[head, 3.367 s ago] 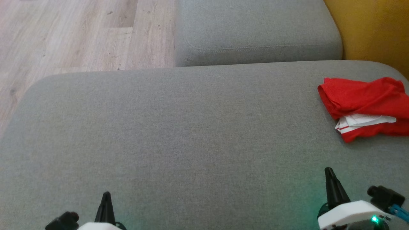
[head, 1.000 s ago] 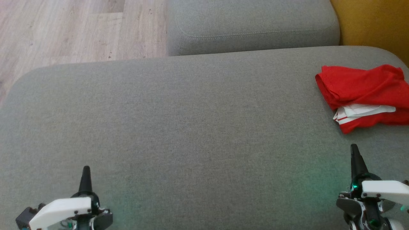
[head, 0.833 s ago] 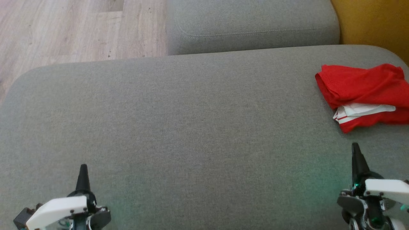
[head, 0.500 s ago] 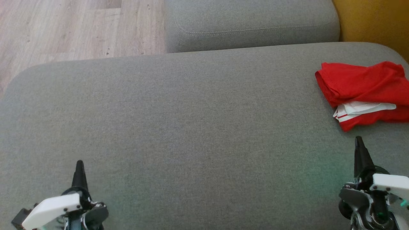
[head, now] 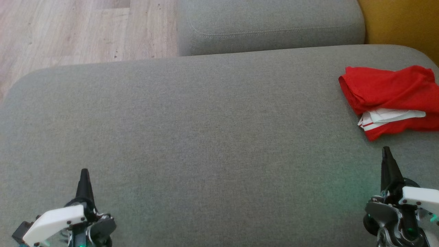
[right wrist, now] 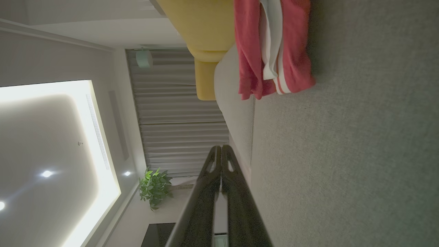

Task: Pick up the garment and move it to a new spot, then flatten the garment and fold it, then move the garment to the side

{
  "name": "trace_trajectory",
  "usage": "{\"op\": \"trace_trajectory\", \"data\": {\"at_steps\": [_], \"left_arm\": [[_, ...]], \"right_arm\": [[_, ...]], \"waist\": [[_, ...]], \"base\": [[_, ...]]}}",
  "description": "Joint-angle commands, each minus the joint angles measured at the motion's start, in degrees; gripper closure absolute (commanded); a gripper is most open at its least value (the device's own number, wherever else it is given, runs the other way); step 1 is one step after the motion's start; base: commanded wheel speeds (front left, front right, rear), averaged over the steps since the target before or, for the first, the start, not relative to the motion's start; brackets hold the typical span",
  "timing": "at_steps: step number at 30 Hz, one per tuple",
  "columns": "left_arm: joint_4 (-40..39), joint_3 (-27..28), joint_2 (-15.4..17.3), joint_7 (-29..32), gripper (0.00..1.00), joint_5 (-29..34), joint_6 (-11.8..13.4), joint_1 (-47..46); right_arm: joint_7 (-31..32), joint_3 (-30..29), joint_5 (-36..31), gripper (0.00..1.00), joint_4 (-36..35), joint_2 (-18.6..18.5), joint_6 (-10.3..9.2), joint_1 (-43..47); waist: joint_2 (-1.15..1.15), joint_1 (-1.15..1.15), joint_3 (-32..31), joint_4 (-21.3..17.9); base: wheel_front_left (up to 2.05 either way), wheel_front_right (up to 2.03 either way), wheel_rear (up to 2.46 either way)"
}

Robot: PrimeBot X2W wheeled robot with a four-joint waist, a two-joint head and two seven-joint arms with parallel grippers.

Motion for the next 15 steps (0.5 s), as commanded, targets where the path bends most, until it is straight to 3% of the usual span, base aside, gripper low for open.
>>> {"op": "trace_trajectory", "data": {"at_steps": [1,15], "left_arm": [[-2.1,2.3,0.3,0.3,1.00,-0.3,-0.4,-2.9],[-2.1,2.3,0.2,0.3,1.00,-0.3,-0.4,-2.9]], "right_arm": [[0.3,1.2,0.4,1.00,-2.2,-0.5,0.40,-3.2],[0.3,1.1,0.4,1.00,-2.2,-0.4,0.40,-3.2]], "waist": [[0.00,0.00,0.0,0.0],[0.00,0.00,0.0,0.0]], "base": [[0.00,0.00,0.00],[0.00,0.00,0.00]]}}
